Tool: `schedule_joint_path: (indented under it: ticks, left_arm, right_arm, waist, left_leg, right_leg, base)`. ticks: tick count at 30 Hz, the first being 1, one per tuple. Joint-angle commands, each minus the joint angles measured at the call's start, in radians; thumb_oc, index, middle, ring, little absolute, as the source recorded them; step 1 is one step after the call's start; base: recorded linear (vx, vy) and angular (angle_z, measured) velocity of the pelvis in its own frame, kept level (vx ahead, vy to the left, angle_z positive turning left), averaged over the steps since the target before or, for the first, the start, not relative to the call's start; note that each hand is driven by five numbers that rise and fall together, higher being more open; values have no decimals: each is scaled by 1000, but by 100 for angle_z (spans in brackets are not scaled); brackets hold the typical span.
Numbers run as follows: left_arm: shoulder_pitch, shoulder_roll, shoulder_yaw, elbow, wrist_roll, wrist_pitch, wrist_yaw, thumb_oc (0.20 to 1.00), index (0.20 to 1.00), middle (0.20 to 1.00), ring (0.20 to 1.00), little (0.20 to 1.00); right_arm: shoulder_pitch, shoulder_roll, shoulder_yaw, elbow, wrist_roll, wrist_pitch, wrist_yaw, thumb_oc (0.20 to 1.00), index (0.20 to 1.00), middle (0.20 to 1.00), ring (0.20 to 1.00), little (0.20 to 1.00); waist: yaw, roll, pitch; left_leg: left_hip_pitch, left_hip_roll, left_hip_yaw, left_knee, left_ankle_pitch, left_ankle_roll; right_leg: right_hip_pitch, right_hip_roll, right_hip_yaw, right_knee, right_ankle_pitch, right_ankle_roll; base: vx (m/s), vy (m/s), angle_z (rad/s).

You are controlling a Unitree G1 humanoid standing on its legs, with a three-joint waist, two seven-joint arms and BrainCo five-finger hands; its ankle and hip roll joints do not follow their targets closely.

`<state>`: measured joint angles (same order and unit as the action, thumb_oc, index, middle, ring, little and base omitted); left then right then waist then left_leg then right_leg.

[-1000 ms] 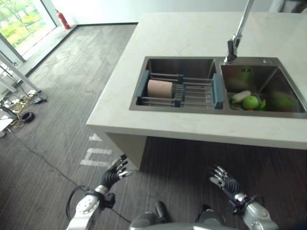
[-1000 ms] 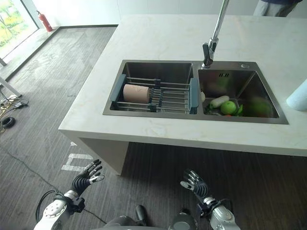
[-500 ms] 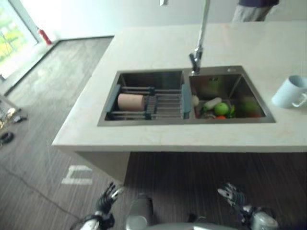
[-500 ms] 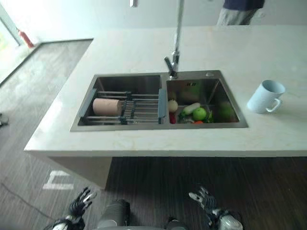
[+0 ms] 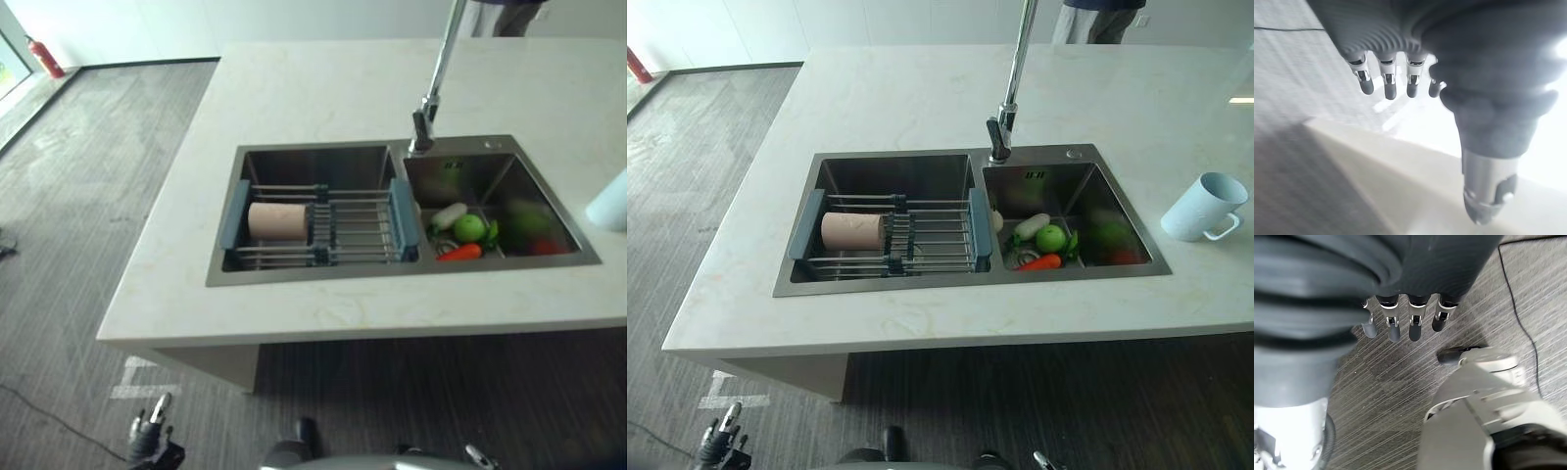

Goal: Place the dishes in the dishwasher.

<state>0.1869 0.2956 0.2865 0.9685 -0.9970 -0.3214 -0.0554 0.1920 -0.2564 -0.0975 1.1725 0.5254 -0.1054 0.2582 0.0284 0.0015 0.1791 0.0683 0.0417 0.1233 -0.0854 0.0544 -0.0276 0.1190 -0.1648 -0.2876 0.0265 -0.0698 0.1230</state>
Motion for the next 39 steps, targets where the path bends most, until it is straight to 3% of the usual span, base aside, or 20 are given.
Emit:
schedule_joint_path:
  ticks: [1,3,4,6,9,11,13,14,16,18,22,25,26,27,29,31,39]
  left_arm:
    - [-15,10,51,-57,-57,-98,90,1000,1000,1000,1000,1000]
    - [-28,64,130,-85,-70,-207,295,1000,1000,1000,1000,1000]
    - [-31,97,178,-86,-68,-290,388,1000,1000,1000,1000,1000]
    - [-29,141,267,-122,-2,-389,513,1000,1000,1000,1000,1000]
    - [-22,222,400,-200,222,-555,723,1000,1000,1000,1000,1000]
    - [-25,317,455,-331,453,-558,846,1000,1000,1000,1000,1000]
    - [-64,447,463,-501,643,-479,960,1000,1000,1000,1000,1000]
    - [-115,559,459,-644,827,-380,1081,1000,1000,1000,1000,1000]
    - [-147,589,450,-714,853,-378,1048,1000,1000,1000,1000,1000]
    - [-182,612,415,-806,857,-331,921,1000,1000,1000,1000,1000]
    - [-264,662,243,-872,841,-143,536,1000,1000,1000,1000,1000]
    - [-353,655,24,-900,850,22,276,1000,1000,1000,1000,1000]
    - [-359,650,12,-900,850,26,266,1000,1000,1000,1000,1000]
    - [-376,622,-40,-900,858,82,178,1000,1000,1000,1000,1000]
    - [-397,607,-99,-884,889,110,136,1000,1000,1000,1000,1000]
    - [-458,618,-192,-829,909,220,94,1000,1000,1000,1000,1000]
    - [-514,704,-249,-733,940,218,95,1000,1000,1000,1000,1000]
  right_arm:
    - [-25,-71,-24,8,46,-41,7,1000,1000,1000,1000,1000]
    - [-21,-84,-41,10,58,-45,5,1000,1000,1000,1000,1000]
    - [-22,-85,-38,10,62,-49,1,1000,1000,1000,1000,1000]
    - [-17,-82,-41,6,56,-63,1,1000,1000,1000,1000,1000]
    - [-6,-78,-40,10,66,-91,11,1000,1000,1000,1000,1000]
    - [8,-80,-32,-3,69,-100,12,1000,1000,1000,1000,1000]
    - [16,-81,-8,-11,63,-106,5,1000,1000,1000,1000,1000]
    - [15,-76,21,-24,53,-102,-4,1000,1000,1000,1000,1000]
    - [13,-70,33,-34,60,-95,-6,1000,1000,1000,1000,1000]
    - [11,-66,41,-50,47,-78,-1,1000,1000,1000,1000,1000]
    - [21,-59,59,-124,4,-33,-6,1000,1000,1000,1000,1000]
    - [24,-59,59,-134,-19,-25,4,1000,1000,1000,1000,1000]
    - [25,-58,58,-132,-20,-25,5,1000,1000,1000,1000,1000]
    - [24,-58,60,-125,-27,-27,8,1000,1000,1000,1000,1000]
    - [21,-62,60,-120,-27,-25,12,1000,1000,1000,1000,1000]
    - [13,-84,72,-149,-14,-6,5,1000,1000,1000,1000,1000]
    - [23,-129,67,-163,-32,-3,27,1000,1000,1000,1000,1000]
  waist:
    - [16,43,5]
    - [16,44,1]
    - [17,45,-3]
    - [20,43,-9]
    - [24,38,-16]
    - [22,37,-23]
    - [17,41,-38]
    - [10,45,-55]
    - [6,45,-64]
    - [-3,46,-74]
    - [-39,52,-76]
    - [-64,61,-55]
    - [-64,62,-54]
    - [-70,63,-49]
    - [-77,65,-45]
    - [-96,71,-28]
    - [-121,80,8]
  left_leg:
    - [-18,50,-11,73,-102,-16]
    - [-7,49,-16,63,-104,-18]
    - [-5,48,-16,59,-103,-18]
    - [-8,51,-15,57,-101,-20]
    - [0,55,-16,50,-98,-25]
    - [12,57,-9,40,-97,-27]
    - [20,56,0,28,-99,-28]
    - [29,55,8,15,-101,-33]
    - [30,53,12,9,-97,-34]
    - [40,52,17,3,-100,-36]
    - [53,54,42,1,-101,-33]
    - [51,56,63,3,-99,-31]
    - [51,56,64,3,-99,-30]
    - [53,54,67,2,-99,-28]
    - [55,54,71,2,-98,-25]
    - [42,54,83,11,-91,-22]
    - [9,44,100,28,-89,-20]
  right_leg:
    - [-44,-40,-37,53,-21,25]
    - [-34,-37,-36,42,-26,25]
    - [-32,-35,-36,38,-27,25]
    - [-31,-35,-40,27,-23,24]
    - [-20,-31,-45,10,-20,23]
    - [-8,-27,-51,-4,-19,23]
    - [-2,-25,-57,-13,-19,24]
    - [4,-22,-60,-21,-20,25]
    - [3,-21,-61,-29,-14,25]
    - [8,-16,-54,-38,-10,27]
    - [3,-15,-29,-28,-6,38]
    - [-12,-19,-16,-18,2,50]
    - [-12,-19,-16,-18,2,51]
    - [-10,-19,-11,-24,7,54]
    - [-12,-20,-3,-27,13,58]
    - [-33,-26,17,-20,24,64]
    - [-63,-31,51,-37,50,73]
  base:
    - [35,-14,0]
    - [33,-10,0]
    - [0,0,0]
    - [10,-19,-5]
    - [30,-37,1]
    - [43,-16,4]
    - [50,-4,8]
    - [26,-12,3]
    - [47,-27,-10]
    - [87,-34,-17]
    - [67,-27,-11]
    - [-12,-16,-19]
    - [20,-21,-12]
    - [38,-20,-9]
    - [60,-18,-6]
    - [51,41,-10]
    - [25,63,-13]
